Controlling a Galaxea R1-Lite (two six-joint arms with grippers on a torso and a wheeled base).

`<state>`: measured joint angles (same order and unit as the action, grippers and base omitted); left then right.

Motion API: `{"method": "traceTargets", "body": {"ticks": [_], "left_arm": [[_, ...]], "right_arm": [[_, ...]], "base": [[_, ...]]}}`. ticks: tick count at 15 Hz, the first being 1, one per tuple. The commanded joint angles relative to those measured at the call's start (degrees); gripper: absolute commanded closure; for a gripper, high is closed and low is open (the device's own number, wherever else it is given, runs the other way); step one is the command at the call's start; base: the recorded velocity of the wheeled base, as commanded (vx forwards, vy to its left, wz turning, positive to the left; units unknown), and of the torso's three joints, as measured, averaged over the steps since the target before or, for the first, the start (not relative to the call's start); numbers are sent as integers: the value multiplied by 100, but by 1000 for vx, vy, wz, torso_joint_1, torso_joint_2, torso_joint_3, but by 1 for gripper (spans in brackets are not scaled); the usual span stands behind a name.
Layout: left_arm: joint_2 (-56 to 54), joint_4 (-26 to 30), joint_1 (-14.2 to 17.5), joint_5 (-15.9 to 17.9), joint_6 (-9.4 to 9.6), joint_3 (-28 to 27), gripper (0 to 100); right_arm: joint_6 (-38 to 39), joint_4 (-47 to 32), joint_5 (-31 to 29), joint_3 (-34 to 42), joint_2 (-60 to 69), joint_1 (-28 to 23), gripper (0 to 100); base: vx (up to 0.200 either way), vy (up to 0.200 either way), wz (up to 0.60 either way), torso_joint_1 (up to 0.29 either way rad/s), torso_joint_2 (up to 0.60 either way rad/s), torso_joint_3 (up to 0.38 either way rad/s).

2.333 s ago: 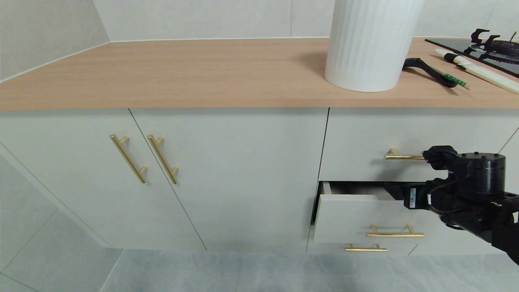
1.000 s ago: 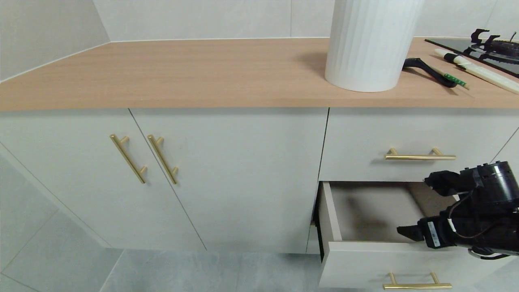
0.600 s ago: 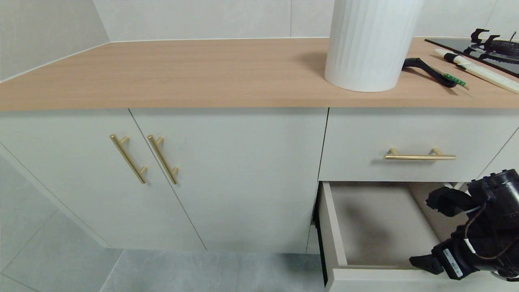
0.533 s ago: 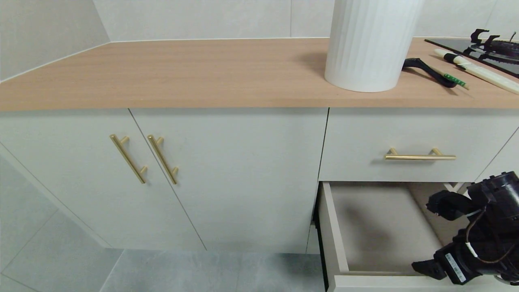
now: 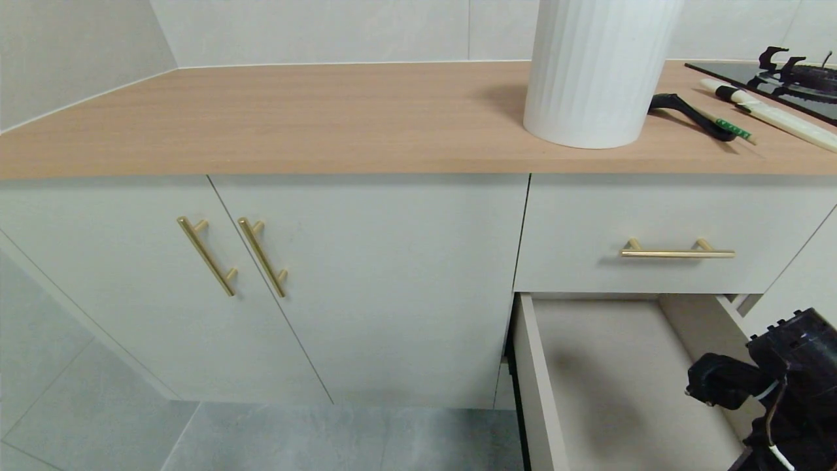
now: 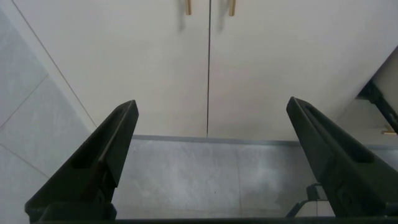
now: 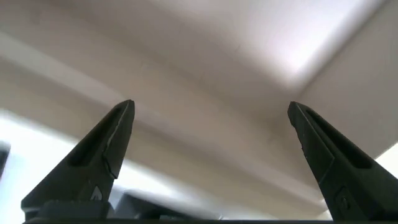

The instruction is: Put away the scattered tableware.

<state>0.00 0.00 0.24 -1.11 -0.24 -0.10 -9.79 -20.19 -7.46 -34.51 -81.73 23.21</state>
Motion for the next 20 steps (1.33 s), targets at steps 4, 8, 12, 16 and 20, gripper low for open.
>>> {"method": "traceTargets", "body": {"ticks": [4,8,12,16,20], "left_arm": [[9,0,2,-3,-2,1,0],[9,0,2,-3,-2,10,0],[9,0,2,-3,-2,1,0],[9,0,2,-3,-2,1,0],[9,0,2,-3,-2,1,0]], "right_arm": [[724,823,-10,-416,245,-185,0],[1287,955,8,-741,860,-493,0],[988,1342,25,-724,1027,-897,0],[979,1395,25,-724,1159,-897,0],[979,1395,25,-724,1159,-897,0]], "base": [[0,0,0,0,0,0],[0,0,0,0,0,0],[0,0,0,0,0,0],[0,0,0,24,-66,-35],[0,0,0,161,-210,-242]]}}
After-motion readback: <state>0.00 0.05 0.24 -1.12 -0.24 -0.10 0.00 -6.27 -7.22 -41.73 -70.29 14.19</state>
